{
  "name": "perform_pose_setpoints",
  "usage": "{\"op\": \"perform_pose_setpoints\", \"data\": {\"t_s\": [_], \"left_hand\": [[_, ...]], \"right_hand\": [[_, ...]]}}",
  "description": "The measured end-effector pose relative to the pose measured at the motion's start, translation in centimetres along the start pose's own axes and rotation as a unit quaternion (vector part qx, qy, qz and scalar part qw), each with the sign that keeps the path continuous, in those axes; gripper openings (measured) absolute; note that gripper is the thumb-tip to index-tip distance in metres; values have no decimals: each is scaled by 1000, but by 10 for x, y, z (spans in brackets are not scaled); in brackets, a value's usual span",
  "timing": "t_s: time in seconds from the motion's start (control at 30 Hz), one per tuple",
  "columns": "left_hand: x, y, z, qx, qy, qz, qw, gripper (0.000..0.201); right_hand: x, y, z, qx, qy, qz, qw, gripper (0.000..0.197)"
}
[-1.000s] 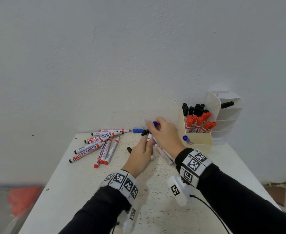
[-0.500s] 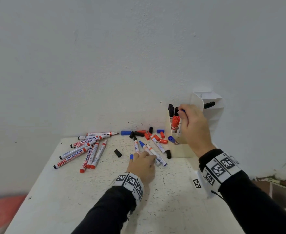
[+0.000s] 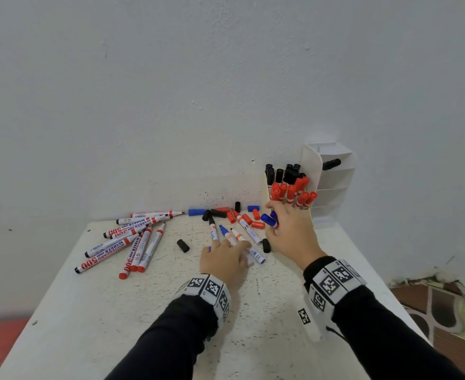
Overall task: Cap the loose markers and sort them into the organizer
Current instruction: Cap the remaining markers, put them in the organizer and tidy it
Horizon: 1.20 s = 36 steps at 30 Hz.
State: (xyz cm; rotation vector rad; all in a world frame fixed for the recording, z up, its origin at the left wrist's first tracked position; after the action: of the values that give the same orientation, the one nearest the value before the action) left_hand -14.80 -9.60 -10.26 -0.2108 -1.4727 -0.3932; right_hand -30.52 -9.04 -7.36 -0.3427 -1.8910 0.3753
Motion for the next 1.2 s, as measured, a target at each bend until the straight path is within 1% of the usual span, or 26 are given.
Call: {"op": "perform_pose_setpoints", "data": {"t_s": [0.1,0.17,0.23,0.3,0.4,0.53,0.63,0.7,0.8,0.87,0.93,0.97,1.03,1.07,1.13,1.17,1.2], "left_hand": [[2,1,0,4,6,-8,1000,34],[3,-1,1,15,7,-3,1000,35],[5,-2,2,29,7,-1,1000,39],[7,-1,2,36,25,-9,999,38],[8,1,4,25,53,-23,998,36],[10,1,3,44,63,-19,997,32],[11,1,2,57,56,-31,996,37],[10,1,3,63,71,-35,995,37],[9,2,6,78,102,-30,991,39],[8,1,6,95,146,-27,984,38],[6,-1,6,103,181,-24,978,40],[4,-3,5,102,184,-16,977,41],[3,-3,3,111,185,2,976,45],[2,-3,2,122,195,9,973,50],[3,0,-1,144,219,16,965,61],[5,1,-3,156,226,19,961,62],[8,3,-6,162,226,19,961,59]], "right_hand": [[-3,-1,-1,16,-11,21,1000,28],[-2,-2,-2,20,-40,36,998,24],[1,-3,-6,17,-90,71,993,25],[5,-2,-9,14,-116,106,987,26],[7,0,-9,9,-109,114,987,28],[5,0,-8,16,-91,137,986,31],[6,0,-17,46,-99,198,974,26],[7,2,-25,74,-108,237,963,21],[8,6,-39,118,-137,254,950,12],[5,10,-48,154,-167,232,946,8],[1,14,-55,171,-190,165,952,11],[-2,16,-57,163,-196,119,960,11],[-9,19,-60,119,-198,29,973,6],[-11,19,-61,94,-192,-3,977,4],[-13,19,-60,49,-174,-49,982,4],[-14,19,-60,29,-168,-63,983,3],[-14,18,-59,11,-165,-69,984,3]]}}
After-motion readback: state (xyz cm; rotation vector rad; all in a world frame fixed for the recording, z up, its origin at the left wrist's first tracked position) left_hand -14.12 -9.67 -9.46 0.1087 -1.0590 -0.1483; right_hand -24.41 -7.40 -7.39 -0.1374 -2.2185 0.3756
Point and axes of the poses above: each hand's wrist, its own y-axis away from the middle knuckle, its own x-axis out of the back of the hand, z = x × y, the point moved 1 cm from there along -y, towards the middle knuckle, and after that the axes turned 3 degrees about -y, right-handed, at the moved point
